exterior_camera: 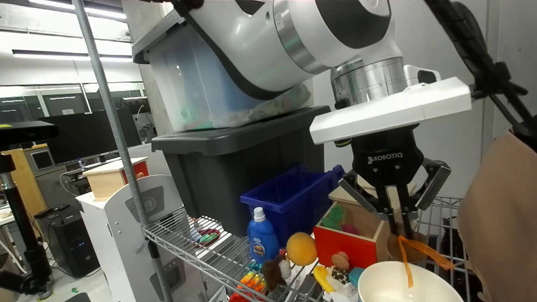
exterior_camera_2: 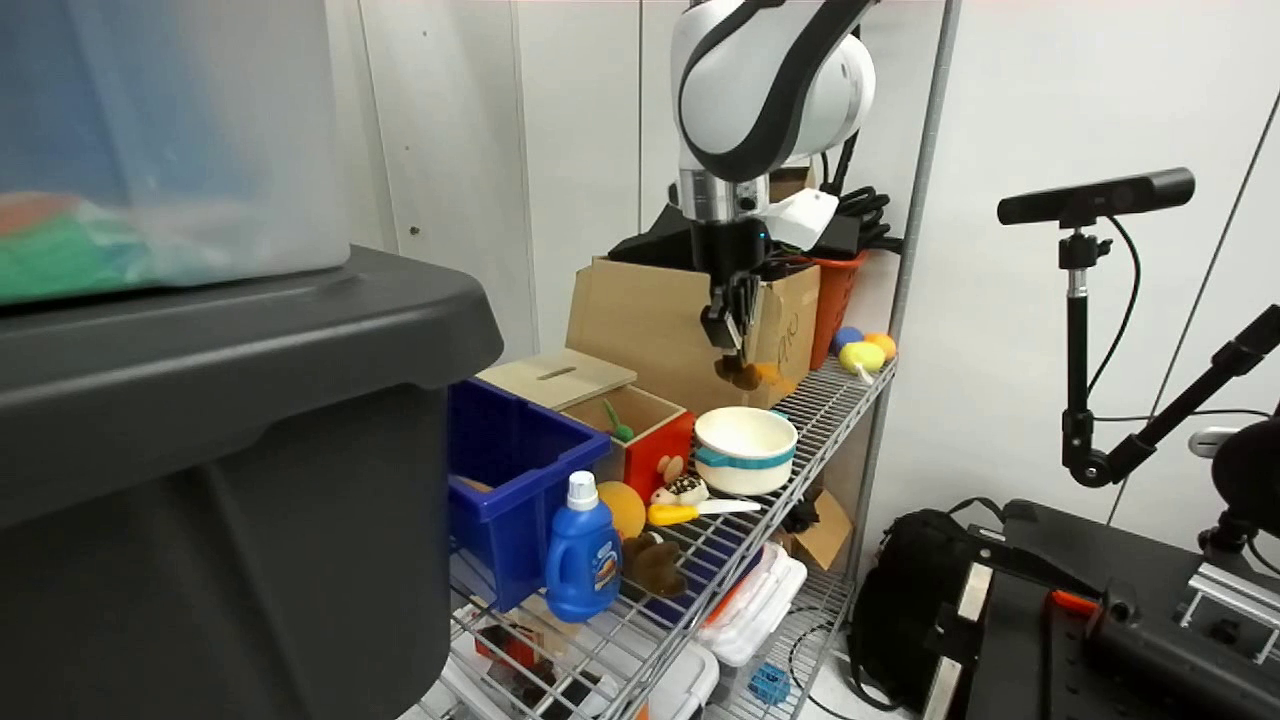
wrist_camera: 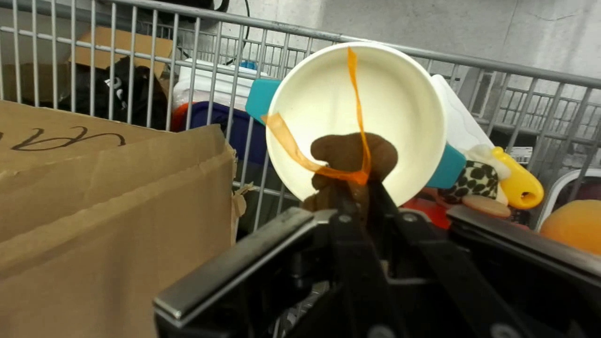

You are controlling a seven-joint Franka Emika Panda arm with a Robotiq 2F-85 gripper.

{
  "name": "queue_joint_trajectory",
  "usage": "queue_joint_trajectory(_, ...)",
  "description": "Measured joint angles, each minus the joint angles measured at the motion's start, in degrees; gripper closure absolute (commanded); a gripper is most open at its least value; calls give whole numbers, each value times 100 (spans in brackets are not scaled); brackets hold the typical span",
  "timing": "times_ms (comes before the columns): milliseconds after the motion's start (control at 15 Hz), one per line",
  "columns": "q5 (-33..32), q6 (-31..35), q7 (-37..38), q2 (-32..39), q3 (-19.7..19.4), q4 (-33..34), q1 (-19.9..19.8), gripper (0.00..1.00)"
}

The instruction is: Put the brown bear with the orange ribbon in the dish

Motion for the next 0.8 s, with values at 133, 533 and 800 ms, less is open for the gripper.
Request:
queue_joint_trajectory(133, 69, 1, -70, 22, 28, 0, -25, 97)
queue_joint_trajectory(533, 139, 1, -181, 71, 38, 0, -79, 60)
queue_joint_trajectory(800, 141, 1, -230, 91, 40, 0, -102, 34)
